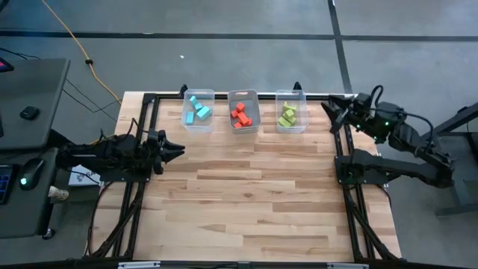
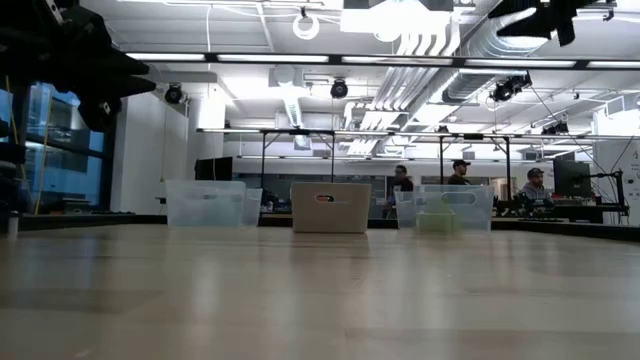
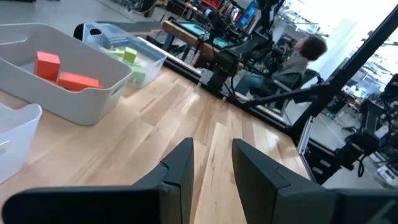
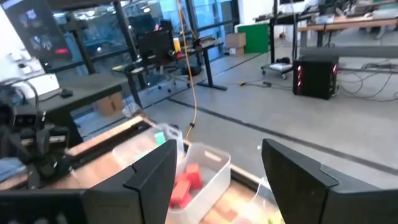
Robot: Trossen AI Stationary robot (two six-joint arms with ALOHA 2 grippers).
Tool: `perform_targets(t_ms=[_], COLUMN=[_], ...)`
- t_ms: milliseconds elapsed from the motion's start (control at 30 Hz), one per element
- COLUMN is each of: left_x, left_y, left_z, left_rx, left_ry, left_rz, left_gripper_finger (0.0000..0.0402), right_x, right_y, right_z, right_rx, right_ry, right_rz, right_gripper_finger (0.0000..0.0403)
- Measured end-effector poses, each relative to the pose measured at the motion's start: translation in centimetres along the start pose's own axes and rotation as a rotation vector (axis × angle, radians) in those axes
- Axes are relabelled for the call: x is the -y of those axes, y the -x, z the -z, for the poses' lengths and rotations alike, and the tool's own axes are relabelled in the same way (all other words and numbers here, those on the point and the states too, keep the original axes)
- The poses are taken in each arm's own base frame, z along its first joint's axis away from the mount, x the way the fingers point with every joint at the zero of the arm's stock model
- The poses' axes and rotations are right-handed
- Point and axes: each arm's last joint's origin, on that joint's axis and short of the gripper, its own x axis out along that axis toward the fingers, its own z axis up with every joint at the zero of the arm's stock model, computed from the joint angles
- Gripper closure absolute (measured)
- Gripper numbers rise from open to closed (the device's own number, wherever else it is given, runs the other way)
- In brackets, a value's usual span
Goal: Sort & place blocks by color
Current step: Return to Home Position
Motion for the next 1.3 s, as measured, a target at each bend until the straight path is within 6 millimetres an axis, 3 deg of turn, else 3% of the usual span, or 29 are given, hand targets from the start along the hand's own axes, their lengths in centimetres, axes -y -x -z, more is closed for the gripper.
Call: perform_targets(t_ms=[300, 633, 900, 1300], left_x=[-0.3, -0.3, -0.3, -0.4], left_y=[0.0, 0.0, 0.0, 0.0], left_z=[0.6, 0.6, 0.5, 0.5], left_rx=[-0.059, -0.058, -0.055, -0.053], left_ry=[-0.128, -0.211, -0.414, -0.471], left_rz=[-0.026, -0.034, -0.029, -0.061], left_gripper_finger=[0.0316, 0.0316, 0.0316, 0.0316], right_x=[0.8, 1.2, 1.4, 1.2], right_y=[-0.4, -0.2, 0.0, -1.1], right_z=[6.0, 10.8, 13.5, 17.0], right_rx=[-0.089, -0.094, -0.09, -0.149], right_ry=[-0.06, -0.128, -0.148, -0.14], right_rz=[-0.013, -0.105, -0.175, -0.206], right_gripper_finger=[0.0176, 0.0176, 0.0176, 0.0176])
